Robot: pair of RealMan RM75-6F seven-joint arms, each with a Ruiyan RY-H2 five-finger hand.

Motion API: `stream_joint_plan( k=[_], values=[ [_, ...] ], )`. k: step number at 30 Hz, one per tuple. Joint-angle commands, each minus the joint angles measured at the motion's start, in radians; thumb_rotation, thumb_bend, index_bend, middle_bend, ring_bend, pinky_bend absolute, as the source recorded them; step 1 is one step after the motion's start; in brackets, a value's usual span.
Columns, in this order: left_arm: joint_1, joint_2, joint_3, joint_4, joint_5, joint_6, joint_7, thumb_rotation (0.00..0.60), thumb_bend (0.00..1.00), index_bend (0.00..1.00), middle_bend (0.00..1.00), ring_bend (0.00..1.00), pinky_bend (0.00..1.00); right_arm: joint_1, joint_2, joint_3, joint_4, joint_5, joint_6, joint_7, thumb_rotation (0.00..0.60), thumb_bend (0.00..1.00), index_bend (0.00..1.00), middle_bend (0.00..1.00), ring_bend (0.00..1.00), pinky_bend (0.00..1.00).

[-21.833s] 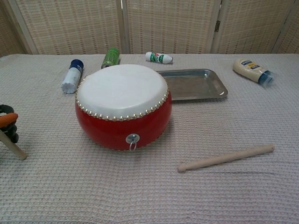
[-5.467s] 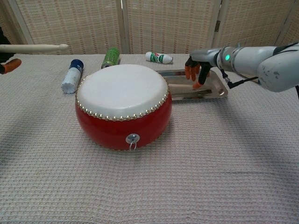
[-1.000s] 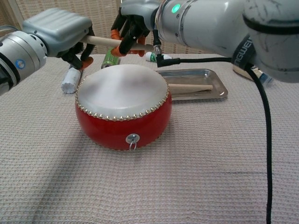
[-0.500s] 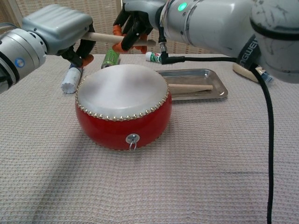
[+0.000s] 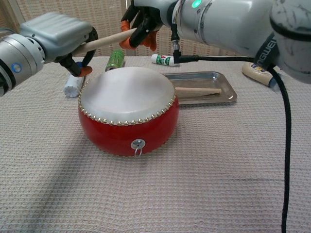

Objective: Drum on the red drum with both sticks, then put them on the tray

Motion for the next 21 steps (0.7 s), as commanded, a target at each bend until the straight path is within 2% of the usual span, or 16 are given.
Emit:
stream_joint_plan(
  k=[1,7,21],
  values=[
    [0.002,0.005,-0.002,-0.001,-0.002,-0.002,-0.004,0.6,0.35,0.0,0.11,0.12,0.36,-0.003,0.003,-0.004,-0.002,-0.001,-0.001,-0.003,0.6,0.44,1.0,0.82,0.73,0.67],
    [0.006,0.018,-0.016,-0.007,-0.012,-0.006,-0.023,0.6,0.33,0.0,0.06,0.06,0.3,-0.01,0.009,-0.007,0.0,-0.004,-0.003,-0.004,0.6,0.44,1.0,0.82,0.73,0.67],
    [0.025,0.07,-0.03,-0.035,-0.038,-0.019,-0.072,0.6,0.33,0.0,0.02,0.03,0.27,-0.042,0.057,-0.003,-0.039,-0.039,0.009,0.007,0.6,0.44,1.0,0.82,0.73,0.67]
  ],
)
